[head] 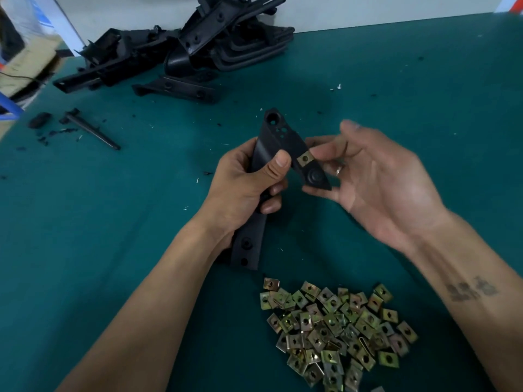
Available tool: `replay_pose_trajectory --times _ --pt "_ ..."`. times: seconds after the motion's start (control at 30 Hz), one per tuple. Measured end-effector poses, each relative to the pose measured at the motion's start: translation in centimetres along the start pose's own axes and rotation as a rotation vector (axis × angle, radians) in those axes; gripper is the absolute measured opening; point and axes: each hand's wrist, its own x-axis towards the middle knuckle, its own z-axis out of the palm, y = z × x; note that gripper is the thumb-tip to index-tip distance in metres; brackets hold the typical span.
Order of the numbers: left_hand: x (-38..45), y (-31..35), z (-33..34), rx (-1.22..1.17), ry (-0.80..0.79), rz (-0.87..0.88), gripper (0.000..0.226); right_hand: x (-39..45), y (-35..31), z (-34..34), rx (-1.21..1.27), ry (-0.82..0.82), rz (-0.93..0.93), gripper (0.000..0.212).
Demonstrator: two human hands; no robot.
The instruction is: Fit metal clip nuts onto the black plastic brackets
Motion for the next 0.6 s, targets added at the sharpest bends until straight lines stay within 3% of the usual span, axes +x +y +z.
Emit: replay_pose_trajectory --times 0.07,0.17,0.33,0.47,0.6 --pt "0.1 0.1 0.1 0.010 0.009 -0.017 0.022 0.1 -1.0 -0.9 -0.142 0.029 0.007 0.044" --pt "0.1 0.2 0.2 0.009 -0.016 -0.038 0.017 -0.4 -2.3 -2.9 -0.391 0.032 -0.012 0.036" --pt "0.2 0.3 -0.1 -0.020 -0.051 -0.053 0.031 -5.3 -1.8 -6.0 -0.767 -0.224 0.089 0.013" --pt "0.6 0.0 0.0 0.018 -0.026 -0.043 0.049 -10.9 0.5 -6.6 -0.925 -0.123 -0.047 0.032" --pt "0.6 -0.2 -0.1 0.066 -0.033 -0.053 0.037 -12.6 1.4 -5.6 -1.067 -0.062 -0.117 0.028"
